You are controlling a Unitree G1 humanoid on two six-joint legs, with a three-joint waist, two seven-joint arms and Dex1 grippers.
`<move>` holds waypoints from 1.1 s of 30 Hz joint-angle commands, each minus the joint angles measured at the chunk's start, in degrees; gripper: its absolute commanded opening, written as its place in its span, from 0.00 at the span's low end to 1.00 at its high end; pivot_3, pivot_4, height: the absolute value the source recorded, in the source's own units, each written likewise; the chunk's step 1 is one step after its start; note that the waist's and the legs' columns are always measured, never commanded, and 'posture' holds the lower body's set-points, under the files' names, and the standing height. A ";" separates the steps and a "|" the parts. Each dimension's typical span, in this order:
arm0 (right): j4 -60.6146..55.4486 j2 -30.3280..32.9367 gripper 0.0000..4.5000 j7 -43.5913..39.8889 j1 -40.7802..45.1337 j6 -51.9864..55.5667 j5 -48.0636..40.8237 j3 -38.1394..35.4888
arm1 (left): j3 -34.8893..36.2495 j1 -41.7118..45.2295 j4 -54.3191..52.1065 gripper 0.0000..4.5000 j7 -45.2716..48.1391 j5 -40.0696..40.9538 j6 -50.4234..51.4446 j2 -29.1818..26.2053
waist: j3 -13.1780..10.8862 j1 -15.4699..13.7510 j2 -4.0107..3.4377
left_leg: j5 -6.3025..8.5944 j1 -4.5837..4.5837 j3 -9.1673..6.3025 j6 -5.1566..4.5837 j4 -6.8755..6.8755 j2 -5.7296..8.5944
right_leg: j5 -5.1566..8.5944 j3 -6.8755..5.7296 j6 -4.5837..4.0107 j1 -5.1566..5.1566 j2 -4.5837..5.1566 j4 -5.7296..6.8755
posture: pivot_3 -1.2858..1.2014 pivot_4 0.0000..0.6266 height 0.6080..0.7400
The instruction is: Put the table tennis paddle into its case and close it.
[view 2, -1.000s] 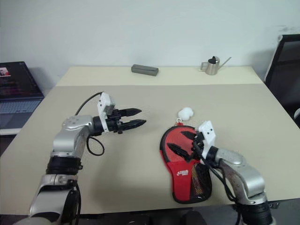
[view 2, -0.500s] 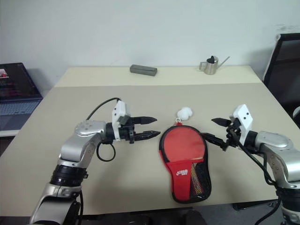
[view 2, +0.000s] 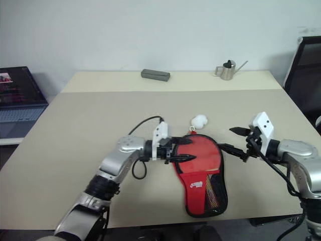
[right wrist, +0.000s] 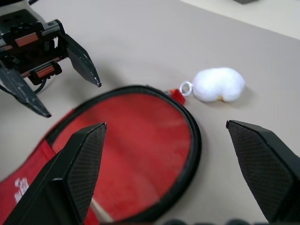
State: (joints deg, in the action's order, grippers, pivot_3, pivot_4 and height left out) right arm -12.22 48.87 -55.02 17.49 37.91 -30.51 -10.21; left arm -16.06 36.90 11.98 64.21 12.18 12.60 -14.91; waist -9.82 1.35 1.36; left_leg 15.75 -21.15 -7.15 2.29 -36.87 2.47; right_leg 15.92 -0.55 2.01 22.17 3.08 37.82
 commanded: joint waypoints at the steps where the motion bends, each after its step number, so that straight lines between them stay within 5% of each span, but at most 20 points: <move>1: 0.19 2.34 1.00 -2.05 0.53 -0.52 -1.18 -2.52 | -1.13 0.84 0.62 0.67 -0.28 -1.09 -2.28 0.87 | 0.00 0.17 0.00 | 0.05 0.01 0.03 -0.09 -0.02 -0.01 | 0.00 0.03 0.00 0.00 0.00 0.02 | 0.52 0.24 1.00; 8: 3.11 2.75 1.00 -1.97 4.66 -1.65 -0.22 -1.61 | -4.14 -1.11 4.33 0.67 0.12 -3.09 -2.52 2.21 | 0.00 0.15 -0.01 | 0.11 0.06 0.06 -0.19 -0.08 -0.01 | 0.00 0.06 0.00 0.00 0.00 0.13 | 0.52 0.24 1.00; 18: 13.23 -4.92 1.00 -0.58 17.60 -5.83 3.69 5.08 | -5.31 -1.60 17.37 0.67 -2.32 -7.97 -9.28 4.88 | 0.05 0.05 -0.10 | 0.05 0.14 0.08 -0.08 -0.11 0.02 | -0.01 0.09 0.00 -0.07 0.04 0.16 | 0.52 0.24 1.00; 33: 60.82 -26.38 1.00 16.58 44.88 -14.87 21.91 13.84 | -5.61 -3.06 18.73 0.67 -2.81 -9.57 -11.56 6.24 | 0.33 0.01 -0.56 | -0.03 0.33 0.02 0.02 -0.16 0.09 | -0.05 0.08 -0.01 -0.24 0.06 0.25 | 0.52 0.24 1.00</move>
State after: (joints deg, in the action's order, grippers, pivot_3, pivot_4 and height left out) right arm 45.49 22.59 -40.12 59.83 26.07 -9.87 4.45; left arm -20.10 35.44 29.34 61.72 4.18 0.23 -8.75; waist -9.49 1.37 0.80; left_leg 15.73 -20.83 -7.16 2.31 -37.03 2.56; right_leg 15.87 -0.49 2.00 21.94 3.14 38.06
